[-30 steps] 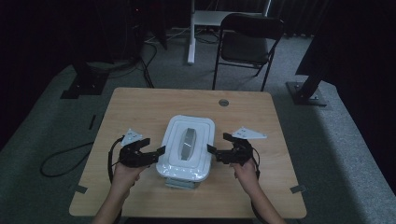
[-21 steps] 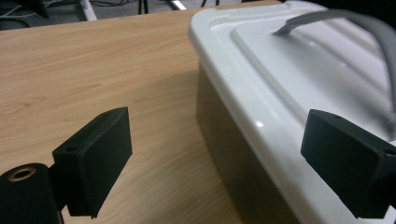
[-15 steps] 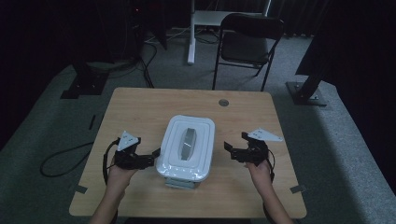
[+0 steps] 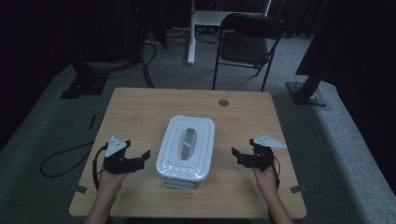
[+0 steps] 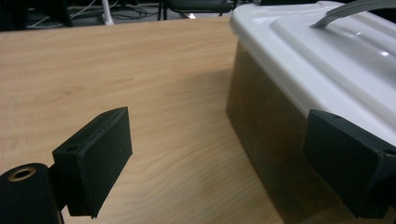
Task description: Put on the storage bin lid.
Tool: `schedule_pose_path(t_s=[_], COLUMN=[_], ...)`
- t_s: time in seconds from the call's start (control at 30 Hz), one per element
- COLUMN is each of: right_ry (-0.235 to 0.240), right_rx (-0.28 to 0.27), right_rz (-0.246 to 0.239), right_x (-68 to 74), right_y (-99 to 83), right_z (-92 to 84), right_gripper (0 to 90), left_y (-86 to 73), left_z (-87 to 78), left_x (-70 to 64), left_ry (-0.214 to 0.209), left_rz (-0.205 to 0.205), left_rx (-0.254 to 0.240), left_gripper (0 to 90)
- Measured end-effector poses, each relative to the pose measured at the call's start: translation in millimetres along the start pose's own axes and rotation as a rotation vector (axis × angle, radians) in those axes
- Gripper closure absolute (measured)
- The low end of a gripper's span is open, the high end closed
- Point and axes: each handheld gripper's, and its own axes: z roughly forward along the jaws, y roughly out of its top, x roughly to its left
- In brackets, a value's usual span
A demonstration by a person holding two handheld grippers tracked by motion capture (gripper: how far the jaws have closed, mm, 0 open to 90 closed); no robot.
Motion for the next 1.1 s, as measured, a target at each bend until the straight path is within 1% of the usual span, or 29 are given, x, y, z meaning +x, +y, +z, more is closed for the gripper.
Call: schedule_pose_path(t_s=[0.07, 0.13, 0.27, 0.37, 0.43, 0.57, 0.63, 0.67, 0.7, 0.77, 0.8, 0.83, 0.87, 0.93, 1.0, 1.1], right_ry=[-0.015, -0.028, -0.047, -0.057, -0.061, -0.07, -0.074, -0.072, -0.078, -0.074, -0.077, -0.077, -0.076, -0.078, -0.076, -0.077], right_rx=[0.01, 0.02, 0.029, 0.034, 0.038, 0.036, 0.035, 0.037, 0.042, 0.048, 0.047, 0.047, 0.046, 0.045, 0.047, 0.05], right_rz=[-0.01, -0.006, 0.01, 0.022, 0.026, 0.037, 0.04, 0.043, 0.047, 0.055, 0.056, 0.056, 0.059, 0.065, 0.074, 0.071], right_x=[-2.2, -5.1, -11.5, -16.1, -18.8, -23.6, -24.6, -25.7, -27.9, -29.9, -30.5, -30.5, -31.3, -33.3, -34.7, -35.6], right_y=[-4.9, -9.6, -17.7, -22.6, -24.8, -27.4, -28.1, -28.8, -30.7, -32.2, -32.9, -32.9, -33.4, -34.4, -35.1, -36.7], right_z=[0.5, 0.3, -1.6, -3.6, -5.2, -8.4, -9.1, -9.4, -9.6, -9.9, -10.4, -10.4, -10.8, -12.2, -12.8, -12.7], right_gripper=[11.1, 11.1, 11.1, 11.1, 11.1, 11.1, 11.1, 11.1, 11.1, 11.1, 11.1, 11.1, 11.1, 11.1, 11.1, 11.1], left_y=[-6.3, -12.2, -23.2, -31.3, -37.0, -46.0, -47.8, -50.3, -50.9, -51.7, -52.3, -52.3, -52.7, -53.2, -53.3, -53.3], left_z=[-0.8, -0.8, 3.0, 9.1, 14.5, 23.8, 25.9, 29.7, 30.8, 32.6, 33.4, 33.4, 34.7, 36.0, 36.5, 35.3], left_x=[5.0, 8.6, 14.1, 14.4, 10.7, 1.6, -0.8, -6.7, -9.2, -13.3, -15.6, -15.6, -18.9, -22.2, -23.8, -23.3], left_ry=[-0.006, -0.007, 0.005, 0.01, 0.002, -0.023, -0.029, -0.053, -0.061, -0.079, -0.088, -0.088, -0.102, -0.118, -0.112, -0.125], left_rz=[-0.012, -0.021, -0.04, -0.043, -0.036, -0.01, -0.004, 0.005, 0.01, 0.019, 0.017, 0.017, 0.024, 0.022, 0.028, 0.014], left_rx=[-0.004, -0.01, 0.006, 0.028, 0.051, 0.098, 0.104, 0.117, 0.122, 0.127, 0.123, 0.123, 0.132, 0.128, 0.132, 0.128], left_gripper=[9.9, 9.9, 9.9, 9.9, 9.9, 9.9, 9.9, 9.9, 9.9, 9.9, 9.9, 9.9, 9.9, 9.9, 9.9, 9.9])
